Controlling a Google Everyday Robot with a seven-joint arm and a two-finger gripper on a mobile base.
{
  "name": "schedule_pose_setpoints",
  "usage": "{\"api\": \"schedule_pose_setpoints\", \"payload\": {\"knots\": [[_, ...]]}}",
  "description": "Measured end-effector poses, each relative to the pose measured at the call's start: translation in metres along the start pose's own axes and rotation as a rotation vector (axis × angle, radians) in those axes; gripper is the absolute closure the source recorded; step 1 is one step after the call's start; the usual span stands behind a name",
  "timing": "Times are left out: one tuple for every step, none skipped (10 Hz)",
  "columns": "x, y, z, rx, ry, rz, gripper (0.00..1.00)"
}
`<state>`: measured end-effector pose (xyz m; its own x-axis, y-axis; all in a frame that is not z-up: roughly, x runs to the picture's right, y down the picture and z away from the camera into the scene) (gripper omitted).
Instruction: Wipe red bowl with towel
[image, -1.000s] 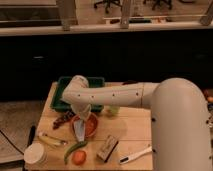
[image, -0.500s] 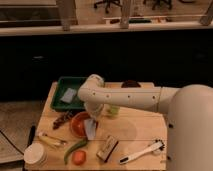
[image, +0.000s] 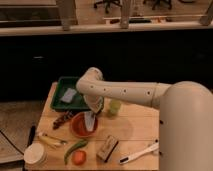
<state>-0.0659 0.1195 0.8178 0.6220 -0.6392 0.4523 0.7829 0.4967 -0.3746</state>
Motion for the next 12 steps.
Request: {"api": "schedule_pose_setpoints", "payload": {"knots": [[-0.01,-0.013,0.0,-0.003,0.003,-0.025,1.0],[-0.019,-0.022,0.001,-0.006,0.004,-0.047,1.0],[-0.03,-0.029,0.003,-0.01,0.002,-0.079,1.0],[-0.041,-0.03,0.004,-0.014,-0.001,-0.112,1.0],[-0.051,-0.028,0.006,-0.018,-0.01,-0.138,1.0],[-0.059,-0.024,0.007,-0.019,-0.016,-0.156,1.0],[-0.066,-0.016,0.01,-0.024,-0.029,-0.175,1.0],[-0.066,-0.008,0.012,-0.029,-0.036,-0.178,1.0],[-0.062,0.002,0.015,-0.035,-0.045,-0.172,1.0],[-0.057,0.011,0.017,-0.036,-0.051,-0.161,1.0],[-0.047,0.024,0.018,-0.038,-0.055,-0.138,1.0],[-0.035,0.035,0.018,-0.041,-0.056,-0.11,1.0]]}}
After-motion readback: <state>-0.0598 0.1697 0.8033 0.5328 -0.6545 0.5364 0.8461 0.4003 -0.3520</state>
